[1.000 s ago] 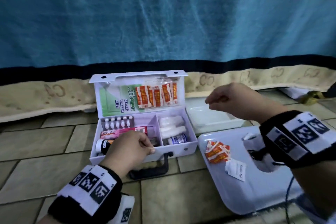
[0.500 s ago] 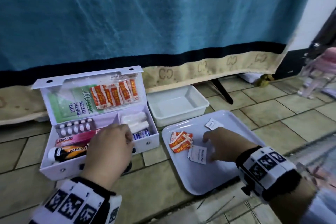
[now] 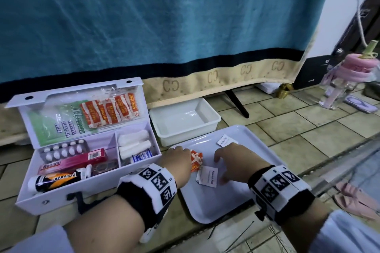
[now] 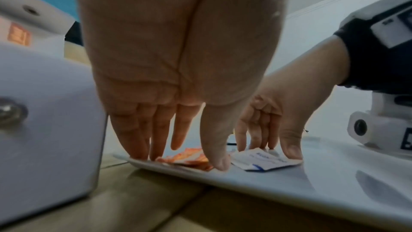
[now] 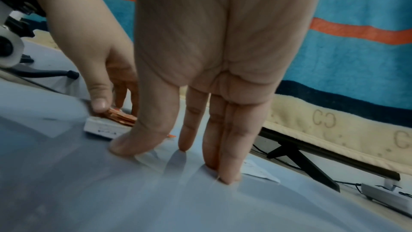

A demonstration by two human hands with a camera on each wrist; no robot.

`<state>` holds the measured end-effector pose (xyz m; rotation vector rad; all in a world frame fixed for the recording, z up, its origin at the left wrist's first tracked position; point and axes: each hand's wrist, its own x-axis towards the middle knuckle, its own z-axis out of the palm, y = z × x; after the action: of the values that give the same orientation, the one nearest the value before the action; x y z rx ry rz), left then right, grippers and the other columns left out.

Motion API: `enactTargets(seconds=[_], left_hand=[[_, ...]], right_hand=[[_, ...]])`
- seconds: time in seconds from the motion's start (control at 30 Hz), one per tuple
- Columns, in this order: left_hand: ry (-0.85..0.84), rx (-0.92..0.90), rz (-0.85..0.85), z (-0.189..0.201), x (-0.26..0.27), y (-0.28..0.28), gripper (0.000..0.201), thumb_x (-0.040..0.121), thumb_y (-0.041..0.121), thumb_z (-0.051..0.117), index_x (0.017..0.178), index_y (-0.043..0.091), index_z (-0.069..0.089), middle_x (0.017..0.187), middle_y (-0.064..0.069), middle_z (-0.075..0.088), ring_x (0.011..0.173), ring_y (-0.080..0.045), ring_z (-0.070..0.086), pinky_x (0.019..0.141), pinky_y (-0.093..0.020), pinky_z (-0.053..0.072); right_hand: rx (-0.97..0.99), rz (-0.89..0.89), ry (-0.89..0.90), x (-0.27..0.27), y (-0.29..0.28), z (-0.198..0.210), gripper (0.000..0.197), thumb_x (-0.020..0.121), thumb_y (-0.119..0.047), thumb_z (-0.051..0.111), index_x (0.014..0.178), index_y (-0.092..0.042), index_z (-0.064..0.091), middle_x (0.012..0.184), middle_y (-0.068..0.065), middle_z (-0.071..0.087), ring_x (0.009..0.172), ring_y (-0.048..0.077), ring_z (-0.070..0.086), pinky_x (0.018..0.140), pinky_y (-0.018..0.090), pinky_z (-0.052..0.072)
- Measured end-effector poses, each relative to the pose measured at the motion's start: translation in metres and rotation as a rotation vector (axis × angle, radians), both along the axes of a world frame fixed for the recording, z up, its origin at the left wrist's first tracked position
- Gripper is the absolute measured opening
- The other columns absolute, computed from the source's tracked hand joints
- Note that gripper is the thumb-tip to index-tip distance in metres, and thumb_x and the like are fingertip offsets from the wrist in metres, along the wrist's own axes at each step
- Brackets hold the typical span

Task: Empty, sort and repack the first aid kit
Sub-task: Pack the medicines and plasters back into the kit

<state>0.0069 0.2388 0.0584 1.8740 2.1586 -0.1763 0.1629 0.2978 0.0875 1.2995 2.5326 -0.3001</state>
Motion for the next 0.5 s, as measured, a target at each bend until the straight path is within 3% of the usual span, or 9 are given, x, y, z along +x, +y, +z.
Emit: enactTargets(seconds=[0.2,0.37,0.5], left_hand=[[-0.017,0.04,0.031,-0.001,0.003,0.004,0.037,0.084,0.012,0.062,0.118,0.01,0.047,0.123,-0.012,0.048,0.115,-0.03,0.049,0.088,-0.036,0.044],[-0.144,0.122,0.1,0.005,0.0,0.005,0.037,0.082,0.017,0.068,0.114,0.01,0.051,0.114,-0.009,0.058,0.105,-0.026,0.057,0.08,-0.031,0.044],[-0.206,0.147,0.166,0.008,-0.003,0.003,0.023,0.086,0.017,0.064,0.106,0.011,0.053,0.105,-0.01,0.061,0.095,-0.026,0.062,0.083,-0.038,0.053]], right_hand=[[0.002,0.021,-0.026,-0.005,0.004,-0.002,0.061,0.068,-0.028,0.082,0.123,-0.022,0.055,0.124,0.003,0.055,0.113,0.021,0.053,0.087,0.027,0.042],[0.007,0.029,-0.015,-0.004,0.006,-0.002,0.062,0.067,-0.03,0.082,0.123,-0.023,0.056,0.123,0.002,0.056,0.113,0.021,0.054,0.086,0.025,0.041],[0.007,0.025,-0.005,-0.003,0.006,-0.002,0.063,0.066,-0.031,0.082,0.123,-0.024,0.056,0.123,0.001,0.056,0.113,0.02,0.053,0.087,0.026,0.04]])
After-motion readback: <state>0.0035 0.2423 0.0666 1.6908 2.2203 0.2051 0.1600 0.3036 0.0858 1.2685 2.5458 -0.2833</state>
